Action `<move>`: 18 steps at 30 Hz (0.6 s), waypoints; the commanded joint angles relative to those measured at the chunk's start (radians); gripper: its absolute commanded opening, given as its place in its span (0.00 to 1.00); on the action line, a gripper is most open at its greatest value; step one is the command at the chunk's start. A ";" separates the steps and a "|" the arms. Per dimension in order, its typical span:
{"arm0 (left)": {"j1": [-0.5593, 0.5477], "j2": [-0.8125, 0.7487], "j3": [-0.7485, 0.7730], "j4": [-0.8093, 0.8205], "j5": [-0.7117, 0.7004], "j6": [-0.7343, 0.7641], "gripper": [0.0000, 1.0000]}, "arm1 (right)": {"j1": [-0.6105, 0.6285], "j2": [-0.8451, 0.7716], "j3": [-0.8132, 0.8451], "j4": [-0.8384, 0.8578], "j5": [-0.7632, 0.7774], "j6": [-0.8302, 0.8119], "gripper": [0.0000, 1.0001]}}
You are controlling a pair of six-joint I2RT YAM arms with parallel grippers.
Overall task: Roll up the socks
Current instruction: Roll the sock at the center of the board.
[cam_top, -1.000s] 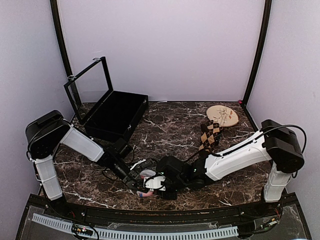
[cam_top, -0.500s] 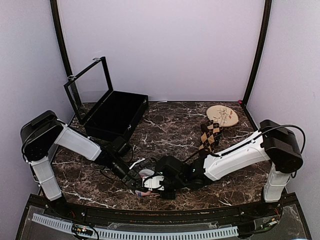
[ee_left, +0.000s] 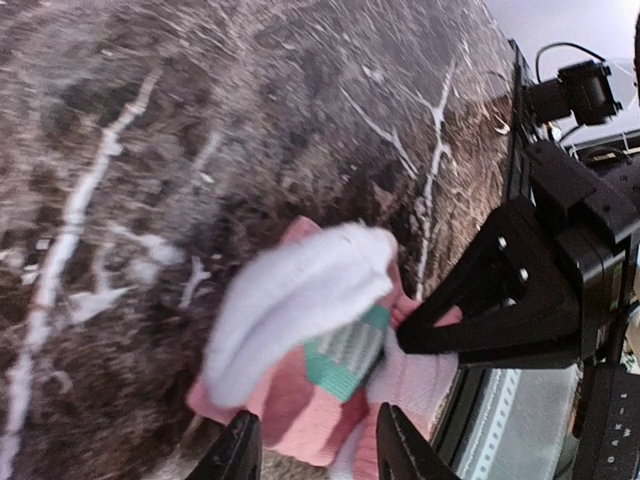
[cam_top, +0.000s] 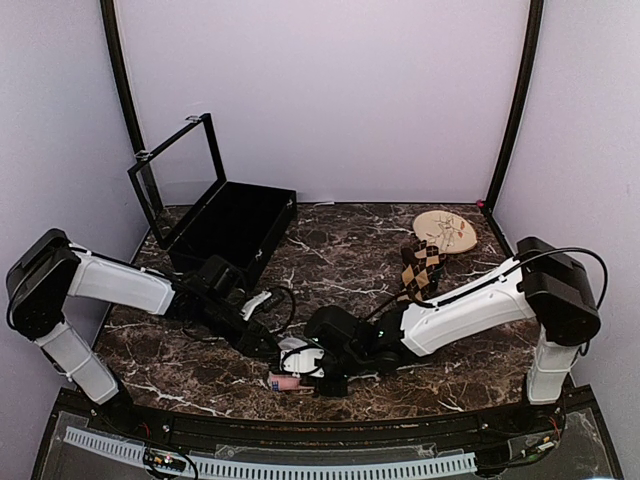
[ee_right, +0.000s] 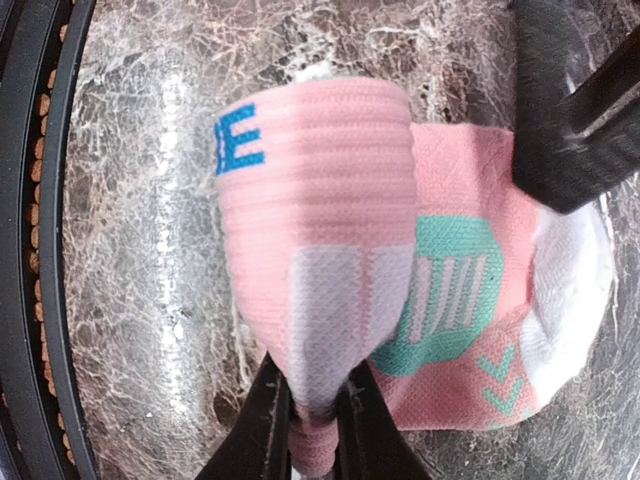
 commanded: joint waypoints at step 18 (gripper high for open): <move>-0.013 -0.386 -0.261 0.197 -0.400 -0.098 0.41 | -0.134 0.137 0.240 -0.321 -0.385 0.087 0.00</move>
